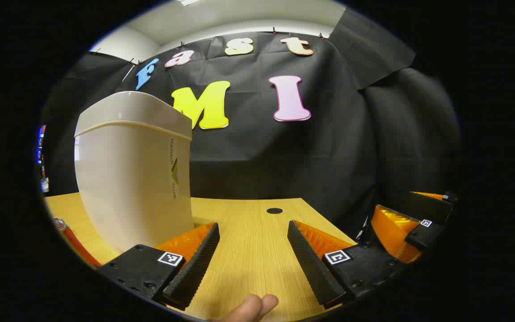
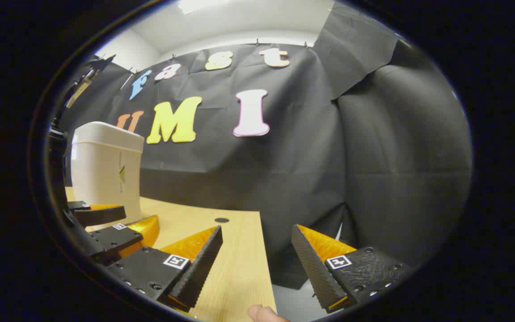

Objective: Press the lid of the desktop garbage bin to open it, pick up the crumpled paper on the desktop and throw it into the bin, then pick up the pop can on the desktop and drop it into the bin, and finally close the garbage bin lid.

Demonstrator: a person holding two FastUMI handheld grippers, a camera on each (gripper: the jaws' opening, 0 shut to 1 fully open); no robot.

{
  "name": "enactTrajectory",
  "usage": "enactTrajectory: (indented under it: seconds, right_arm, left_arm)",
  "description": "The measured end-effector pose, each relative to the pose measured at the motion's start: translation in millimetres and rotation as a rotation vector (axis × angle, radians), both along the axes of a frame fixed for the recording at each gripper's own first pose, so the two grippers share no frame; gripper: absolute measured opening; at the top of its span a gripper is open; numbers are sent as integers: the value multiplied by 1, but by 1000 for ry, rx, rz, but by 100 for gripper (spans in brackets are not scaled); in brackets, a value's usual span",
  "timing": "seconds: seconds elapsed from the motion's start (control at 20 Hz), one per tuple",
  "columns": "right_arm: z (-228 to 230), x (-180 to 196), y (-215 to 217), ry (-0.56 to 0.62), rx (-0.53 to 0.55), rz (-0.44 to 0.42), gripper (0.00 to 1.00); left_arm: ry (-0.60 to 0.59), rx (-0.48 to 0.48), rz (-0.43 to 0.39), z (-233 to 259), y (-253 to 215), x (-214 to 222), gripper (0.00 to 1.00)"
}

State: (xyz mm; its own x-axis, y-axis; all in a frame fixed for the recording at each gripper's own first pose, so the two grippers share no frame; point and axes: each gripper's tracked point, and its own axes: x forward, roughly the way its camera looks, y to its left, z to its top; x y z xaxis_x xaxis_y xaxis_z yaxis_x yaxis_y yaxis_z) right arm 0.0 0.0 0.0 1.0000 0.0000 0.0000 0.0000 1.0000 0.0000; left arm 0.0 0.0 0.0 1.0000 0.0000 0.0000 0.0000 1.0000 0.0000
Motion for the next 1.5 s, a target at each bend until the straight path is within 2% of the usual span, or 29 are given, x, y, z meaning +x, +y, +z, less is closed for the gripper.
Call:
enactTrajectory:
  seconds: [0.05,0.2,0.3,0.4,0.5,0.65,0.85,1.0,1.3,1.5]
  right_arm:
    - [6,2,-4,-3,-6,-28,95]
    - [37,-20,-7,19,-9,-100,95]
    - [64,-45,-3,6,-12,-139,95]
    - [85,-79,10,-10,-16,-152,96]
    - [101,-111,38,-17,10,-127,95]
    - [105,-149,94,8,43,-38,95]
    - [115,-181,165,34,77,45,94]
    - [123,-195,224,47,71,119,95]
    - [124,-214,299,88,52,202,95]
    - [124,-221,319,101,49,234,95]
  left_arm:
    - [11,2,-13,8,2,-2,99]
    - [33,-83,-80,45,8,-35,98]
    - [-12,-66,-112,82,20,-68,98]
    - [-79,-14,-103,114,50,-96,99]
    - [-117,19,-91,132,87,-119,98]
    - [-129,43,-63,140,146,-152,98]
    - [-69,62,13,126,234,-180,99]
    - [-12,34,79,112,291,-194,99]
    - [59,60,117,96,349,-218,99]
    - [68,47,149,97,372,-220,99]
